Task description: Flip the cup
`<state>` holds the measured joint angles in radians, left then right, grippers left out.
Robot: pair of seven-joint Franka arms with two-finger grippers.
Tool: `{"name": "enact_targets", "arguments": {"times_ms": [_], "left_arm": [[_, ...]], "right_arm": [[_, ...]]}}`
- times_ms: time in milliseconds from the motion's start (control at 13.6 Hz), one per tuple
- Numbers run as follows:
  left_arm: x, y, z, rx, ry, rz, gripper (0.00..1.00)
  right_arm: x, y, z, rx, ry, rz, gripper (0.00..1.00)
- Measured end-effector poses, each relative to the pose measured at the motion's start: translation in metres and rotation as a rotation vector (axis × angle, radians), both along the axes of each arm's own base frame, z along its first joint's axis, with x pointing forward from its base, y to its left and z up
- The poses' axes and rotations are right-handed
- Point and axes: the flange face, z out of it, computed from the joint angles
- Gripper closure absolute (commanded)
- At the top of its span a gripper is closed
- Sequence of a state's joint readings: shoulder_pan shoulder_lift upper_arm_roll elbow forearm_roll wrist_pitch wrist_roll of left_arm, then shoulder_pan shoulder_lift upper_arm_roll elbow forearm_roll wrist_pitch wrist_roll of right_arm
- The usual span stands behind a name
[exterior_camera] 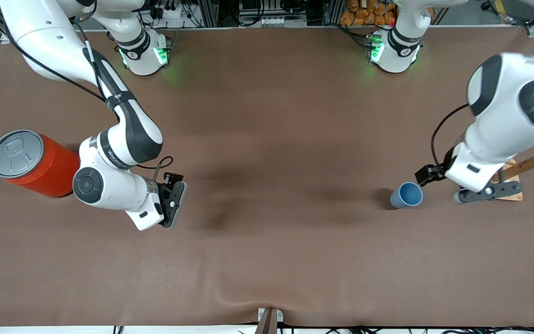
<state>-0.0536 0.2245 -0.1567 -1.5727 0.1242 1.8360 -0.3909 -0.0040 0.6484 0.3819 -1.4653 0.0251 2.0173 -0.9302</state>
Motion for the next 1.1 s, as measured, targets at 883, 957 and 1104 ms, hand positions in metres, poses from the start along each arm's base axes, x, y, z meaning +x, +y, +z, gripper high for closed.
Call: {"name": "enact_targets", "arguments": {"times_ms": [883,957,1104], "left_arm": [[-0.053,-0.016,0.085,-0.062,0.019,-0.011,0.0],[-0.055,-0.016,0.086,-0.06,0.025,-0.009,0.0],[-0.061,-0.014,0.095,-0.057,0.024,-0.007,0.0]], "right_arm": [[-0.022,-0.038,0.134,-0.086,0.05,-0.309,0.0],[-0.024,-0.063,0.16,-0.095,0.034,-0.348,0.0],[-0.031,-0.114,0.204,-0.108,-0.001,-0.425,0.0]]}}
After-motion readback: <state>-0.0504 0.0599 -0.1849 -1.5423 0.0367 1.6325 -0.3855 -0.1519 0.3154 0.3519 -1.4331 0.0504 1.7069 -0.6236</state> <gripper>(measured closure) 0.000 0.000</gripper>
